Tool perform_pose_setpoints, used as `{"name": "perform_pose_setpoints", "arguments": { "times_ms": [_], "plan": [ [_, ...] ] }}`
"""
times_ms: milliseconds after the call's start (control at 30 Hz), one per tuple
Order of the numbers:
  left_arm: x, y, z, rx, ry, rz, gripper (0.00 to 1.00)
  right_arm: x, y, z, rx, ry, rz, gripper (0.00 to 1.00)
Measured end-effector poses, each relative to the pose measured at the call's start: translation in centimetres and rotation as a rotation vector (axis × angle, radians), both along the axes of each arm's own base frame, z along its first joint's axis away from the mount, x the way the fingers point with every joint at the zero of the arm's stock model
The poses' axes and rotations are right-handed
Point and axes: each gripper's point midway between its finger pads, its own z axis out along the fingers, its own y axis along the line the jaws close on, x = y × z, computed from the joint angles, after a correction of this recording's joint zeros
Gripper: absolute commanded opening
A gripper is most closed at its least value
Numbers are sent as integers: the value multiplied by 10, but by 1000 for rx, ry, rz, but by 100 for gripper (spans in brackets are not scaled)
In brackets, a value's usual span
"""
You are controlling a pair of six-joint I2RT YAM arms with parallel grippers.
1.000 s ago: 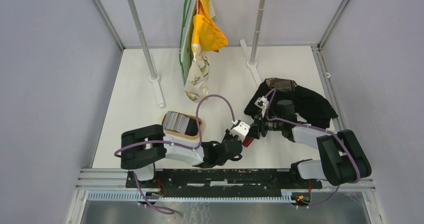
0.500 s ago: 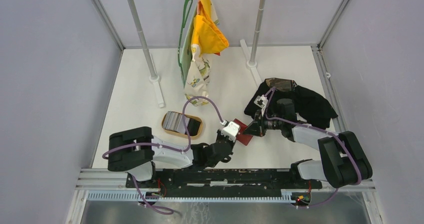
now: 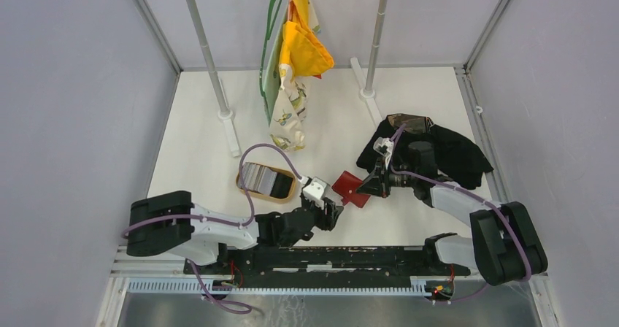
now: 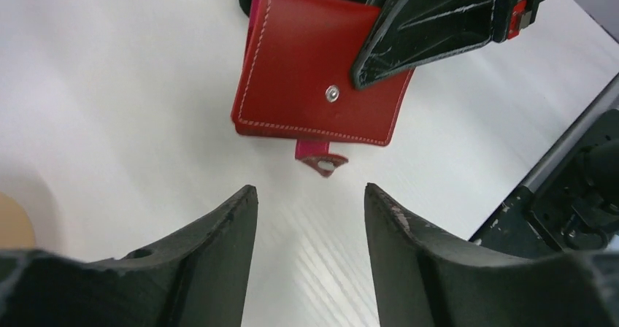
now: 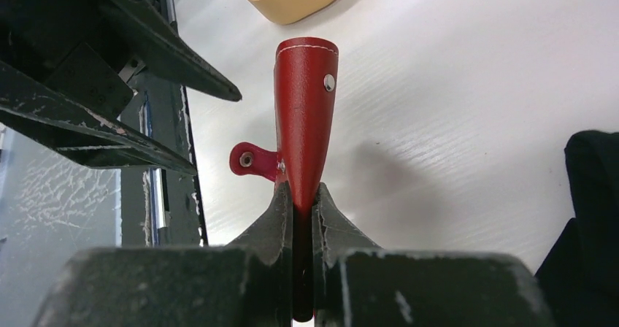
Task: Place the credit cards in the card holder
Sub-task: Open the card holder at the center of the board.
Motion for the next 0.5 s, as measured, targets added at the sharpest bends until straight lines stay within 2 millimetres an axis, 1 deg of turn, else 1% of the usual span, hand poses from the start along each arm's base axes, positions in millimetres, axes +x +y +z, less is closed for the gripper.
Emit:
{"name": "perform_pose_setpoints", "arguments": {
  "times_ms": [33, 100, 200, 267, 333, 400, 500],
  "plan": [
    [-3, 4, -1, -14, 14, -4, 68, 0, 0, 1, -1, -11, 5, 8],
    [-6, 11, -1, -33, 28, -9, 76, 0, 0, 4, -4, -43, 22, 13],
    [-11, 19, 8, -80, 38, -26, 80, 0, -1, 7, -10, -85, 49, 20],
    [-11, 21, 20, -118, 40, -42, 82, -1, -1, 10, -11, -115, 73, 26],
    [-10, 24, 36, -160, 41, -60, 83, -3, -1, 12, -9, -141, 97, 29],
    [-6, 30, 51, -197, 39, -73, 89, -6, -1, 13, -7, -164, 120, 29],
    [5, 43, 68, -230, 31, -78, 91, -11, -1, 14, -7, -197, 146, 29]
  ]
}}
